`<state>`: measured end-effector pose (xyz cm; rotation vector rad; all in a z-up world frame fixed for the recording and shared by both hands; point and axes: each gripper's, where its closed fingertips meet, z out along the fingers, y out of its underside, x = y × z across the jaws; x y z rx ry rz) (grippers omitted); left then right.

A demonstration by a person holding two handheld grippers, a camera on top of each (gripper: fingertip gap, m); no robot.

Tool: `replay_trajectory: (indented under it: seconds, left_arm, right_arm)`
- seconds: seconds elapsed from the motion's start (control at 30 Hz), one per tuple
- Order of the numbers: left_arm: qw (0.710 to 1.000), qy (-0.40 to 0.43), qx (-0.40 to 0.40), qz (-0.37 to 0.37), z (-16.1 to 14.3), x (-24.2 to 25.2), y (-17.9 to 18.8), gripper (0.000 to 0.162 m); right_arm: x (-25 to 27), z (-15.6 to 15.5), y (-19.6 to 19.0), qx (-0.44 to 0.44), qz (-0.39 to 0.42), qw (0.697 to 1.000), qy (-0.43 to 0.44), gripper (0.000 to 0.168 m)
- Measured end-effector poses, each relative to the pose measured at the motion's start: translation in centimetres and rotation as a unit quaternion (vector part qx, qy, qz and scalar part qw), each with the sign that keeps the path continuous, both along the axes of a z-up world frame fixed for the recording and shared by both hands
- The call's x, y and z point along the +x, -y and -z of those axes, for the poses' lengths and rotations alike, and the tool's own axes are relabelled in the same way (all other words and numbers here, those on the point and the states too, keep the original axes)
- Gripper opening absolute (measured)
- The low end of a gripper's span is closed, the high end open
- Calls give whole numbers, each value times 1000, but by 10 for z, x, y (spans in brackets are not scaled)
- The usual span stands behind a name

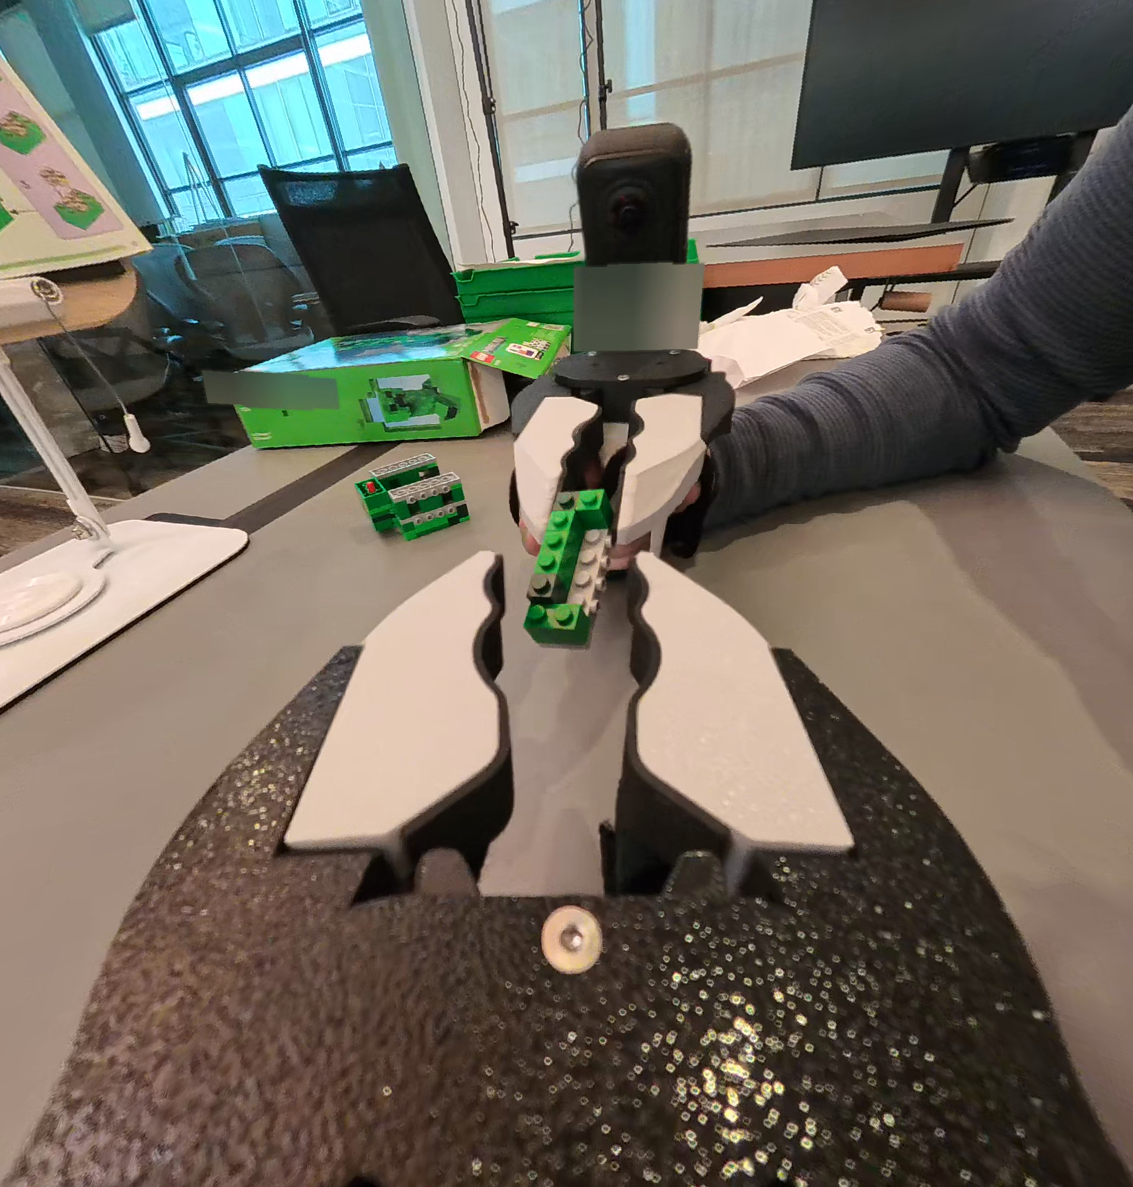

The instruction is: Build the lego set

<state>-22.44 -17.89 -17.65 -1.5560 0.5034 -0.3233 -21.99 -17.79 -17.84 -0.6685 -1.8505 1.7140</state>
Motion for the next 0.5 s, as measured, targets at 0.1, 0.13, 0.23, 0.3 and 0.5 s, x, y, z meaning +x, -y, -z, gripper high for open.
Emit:
replay_trajectory:
  seconds: [0.1,0.13,0.23,0.3,0.5]
  left_arm:
    - [1000,0,-4,-6,1,-1,-1,35]
    - [1000,1,-9,-8,2,-2,-2,36]
    - [999,8,-34,-16,6,-5,-5,40]
    - [999,10,-42,-11,8,-4,-5,37]
    - [999,-11,-42,11,11,4,-2,30]
  right_arm:
    - [0,-2,-1,-5,2,1000,-4,18]
    - [1,-2,-2,-8,2,1000,-5,18]
    - [2,-5,-3,-19,-3,1000,-11,18]
    - [4,-8,-2,-26,-10,999,-18,17]
    - [7,-15,1,-56,-22,998,-37,17]
